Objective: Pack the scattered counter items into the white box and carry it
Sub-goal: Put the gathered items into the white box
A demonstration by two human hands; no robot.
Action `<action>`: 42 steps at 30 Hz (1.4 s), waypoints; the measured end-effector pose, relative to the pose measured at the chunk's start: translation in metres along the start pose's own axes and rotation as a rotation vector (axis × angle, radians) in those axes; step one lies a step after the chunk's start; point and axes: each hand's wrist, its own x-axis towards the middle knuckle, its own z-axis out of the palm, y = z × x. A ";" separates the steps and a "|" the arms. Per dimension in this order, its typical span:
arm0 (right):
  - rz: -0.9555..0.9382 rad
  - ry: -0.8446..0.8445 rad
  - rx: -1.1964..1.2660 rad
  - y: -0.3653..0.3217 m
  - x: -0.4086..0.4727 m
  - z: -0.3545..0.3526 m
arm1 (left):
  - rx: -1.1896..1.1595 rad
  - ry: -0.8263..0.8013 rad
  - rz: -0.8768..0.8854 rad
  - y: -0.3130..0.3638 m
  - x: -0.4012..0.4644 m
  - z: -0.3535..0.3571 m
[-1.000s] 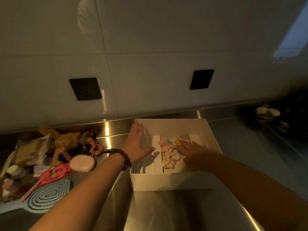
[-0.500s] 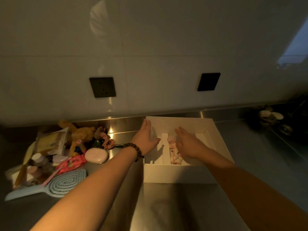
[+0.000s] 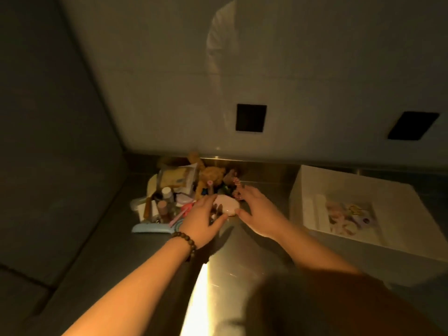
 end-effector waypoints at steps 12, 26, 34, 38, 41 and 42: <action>0.059 -0.246 -0.094 -0.048 0.032 0.129 | 0.300 -0.115 -0.137 -0.138 -0.065 -0.045; 0.018 -0.126 -0.079 -0.039 0.019 0.132 | 0.272 -0.057 -0.073 -0.135 -0.067 -0.045; -0.046 0.049 -0.066 -0.029 0.000 0.057 | 0.145 0.121 0.033 -0.077 -0.043 -0.059; -0.037 0.191 -0.074 -0.012 -0.016 -0.001 | 0.125 0.174 0.114 -0.020 -0.012 -0.062; 0.002 0.311 -0.093 0.009 -0.034 -0.045 | 0.103 0.214 0.199 0.030 0.013 -0.056; 0.032 0.358 -0.084 0.017 -0.042 -0.059 | 0.094 0.225 0.226 0.049 0.021 -0.051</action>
